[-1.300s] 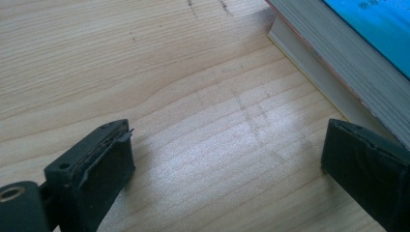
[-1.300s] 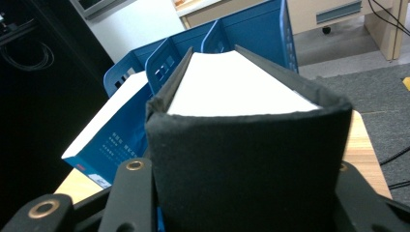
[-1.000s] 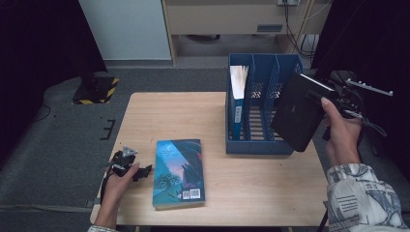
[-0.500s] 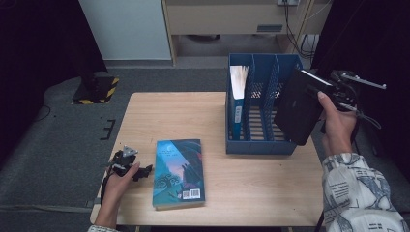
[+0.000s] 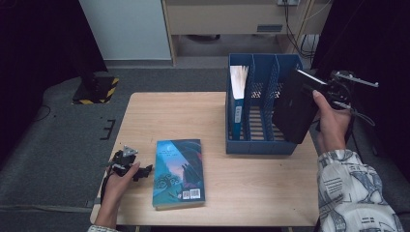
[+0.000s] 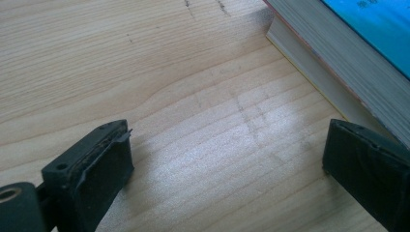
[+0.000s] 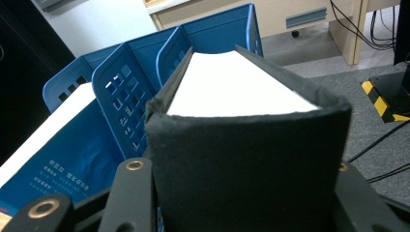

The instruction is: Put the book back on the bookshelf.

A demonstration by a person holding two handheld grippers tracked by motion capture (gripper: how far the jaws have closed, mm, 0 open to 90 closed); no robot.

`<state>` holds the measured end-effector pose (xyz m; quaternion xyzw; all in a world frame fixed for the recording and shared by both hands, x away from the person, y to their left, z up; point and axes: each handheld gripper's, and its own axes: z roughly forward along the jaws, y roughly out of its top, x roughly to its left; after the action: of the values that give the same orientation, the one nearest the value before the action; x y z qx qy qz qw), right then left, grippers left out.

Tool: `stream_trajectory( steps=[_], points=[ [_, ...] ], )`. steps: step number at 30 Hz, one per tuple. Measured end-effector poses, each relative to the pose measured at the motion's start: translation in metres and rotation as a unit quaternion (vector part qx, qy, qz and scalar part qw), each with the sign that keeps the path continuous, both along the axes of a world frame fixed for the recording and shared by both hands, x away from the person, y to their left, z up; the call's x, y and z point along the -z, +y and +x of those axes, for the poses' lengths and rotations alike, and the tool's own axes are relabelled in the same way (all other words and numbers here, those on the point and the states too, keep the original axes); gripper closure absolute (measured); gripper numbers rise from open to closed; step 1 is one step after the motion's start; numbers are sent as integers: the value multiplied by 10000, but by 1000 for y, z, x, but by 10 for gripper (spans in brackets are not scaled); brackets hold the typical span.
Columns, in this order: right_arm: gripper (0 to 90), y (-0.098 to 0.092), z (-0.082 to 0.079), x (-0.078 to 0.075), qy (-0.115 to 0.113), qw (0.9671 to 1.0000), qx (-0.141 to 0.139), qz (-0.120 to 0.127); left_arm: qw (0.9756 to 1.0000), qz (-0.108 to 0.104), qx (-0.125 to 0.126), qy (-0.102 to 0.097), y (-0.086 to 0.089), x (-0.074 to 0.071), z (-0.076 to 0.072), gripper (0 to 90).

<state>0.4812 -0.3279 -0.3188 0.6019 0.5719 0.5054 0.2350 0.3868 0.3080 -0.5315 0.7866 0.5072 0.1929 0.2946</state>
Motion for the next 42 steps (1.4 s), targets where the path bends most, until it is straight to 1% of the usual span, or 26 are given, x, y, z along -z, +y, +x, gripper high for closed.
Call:
stream_trajectory(
  steps=[8,12,14,17,22,25,31,34,38,42],
  points=[
    [527,1,-1,-2,-27,10000,8,13,10000,-9,-7,4,0,0,0,27],
    [527,3,-2,-6,-51,10000,-2,-40,10000,5,1,0,0,0,0,27],
    [527,5,-1,-8,-63,10000,-16,-60,10000,5,0,1,0,0,0,27],
    [528,9,2,-10,-86,10000,-31,4,10000,1,0,2,0,0,0,27],
    [528,15,7,-9,-63,9999,-78,-47,10000,-31,-6,7,0,0,0,28],
    [528,13,7,-9,-56,9999,-100,-49,10000,-33,-2,2,0,0,0,27],
    [528,4,0,-12,-43,9999,-83,-43,10000,-15,-6,5,0,0,0,27],
    [528,0,-1,-12,-70,9999,-46,-109,10000,-3,5,18,-1,0,0,27],
    [528,-2,1,-10,-32,9999,11,-135,10000,-16,-5,5,-1,0,0,26],
    [528,1,7,-7,-39,9998,60,-173,10000,-21,3,4,-1,0,0,27]
  ],
)
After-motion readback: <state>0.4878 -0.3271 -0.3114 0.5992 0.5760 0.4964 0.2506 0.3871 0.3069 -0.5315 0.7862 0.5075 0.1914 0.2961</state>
